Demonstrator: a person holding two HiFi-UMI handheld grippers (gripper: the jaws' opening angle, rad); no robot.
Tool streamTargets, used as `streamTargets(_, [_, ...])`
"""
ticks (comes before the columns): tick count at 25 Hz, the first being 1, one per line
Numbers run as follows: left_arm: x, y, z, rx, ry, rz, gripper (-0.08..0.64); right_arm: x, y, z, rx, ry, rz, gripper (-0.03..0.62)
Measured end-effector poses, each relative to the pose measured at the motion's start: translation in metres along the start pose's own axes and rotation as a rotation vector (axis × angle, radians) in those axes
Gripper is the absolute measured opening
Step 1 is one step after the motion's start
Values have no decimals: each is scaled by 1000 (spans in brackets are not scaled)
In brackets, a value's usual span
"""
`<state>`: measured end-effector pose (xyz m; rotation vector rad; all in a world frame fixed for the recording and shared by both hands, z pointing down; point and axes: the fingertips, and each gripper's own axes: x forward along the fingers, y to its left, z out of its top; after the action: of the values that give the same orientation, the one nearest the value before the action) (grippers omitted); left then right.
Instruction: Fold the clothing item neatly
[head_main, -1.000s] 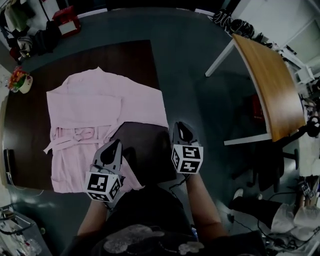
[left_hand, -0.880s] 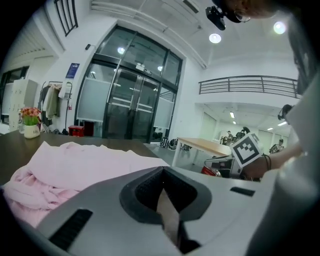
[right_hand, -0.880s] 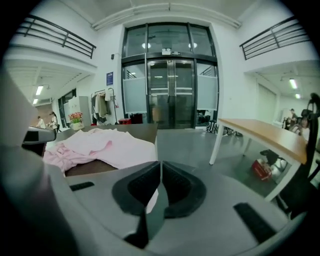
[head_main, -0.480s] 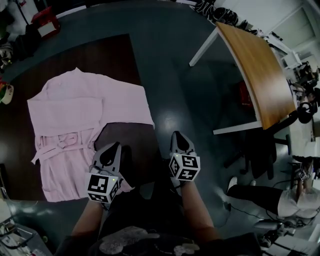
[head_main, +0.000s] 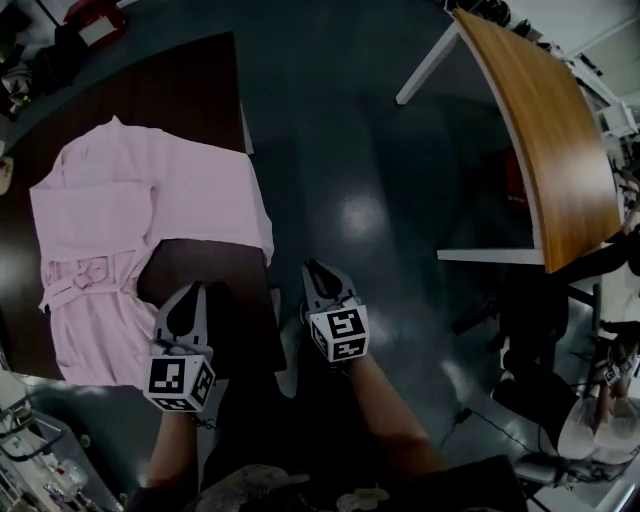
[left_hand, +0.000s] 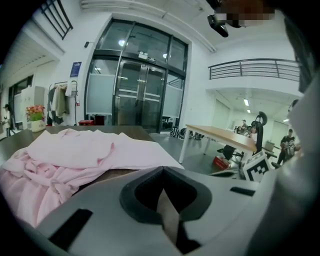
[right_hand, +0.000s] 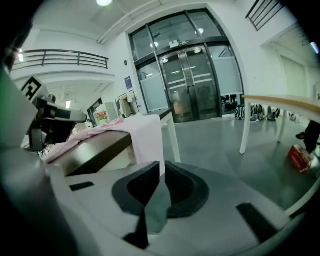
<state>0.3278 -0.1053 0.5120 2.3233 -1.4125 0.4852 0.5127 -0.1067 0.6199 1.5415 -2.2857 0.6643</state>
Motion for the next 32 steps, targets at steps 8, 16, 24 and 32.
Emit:
streamTargets(8, [18,2,-9,-24,4,145,11,69,26,-52,-44,46,230,72])
streamTargets(16, [22,-2,-7,25,-39,183,11,91,63,-74,-112,42,347,163])
streamTargets(24, [21,1,-17,-11,-51,175,11,93,52,-71,-121,30,253,128])
streamTargets(32, [6,5,-8,-43,-62,160,11,68,20,-51,-92,27,115,12])
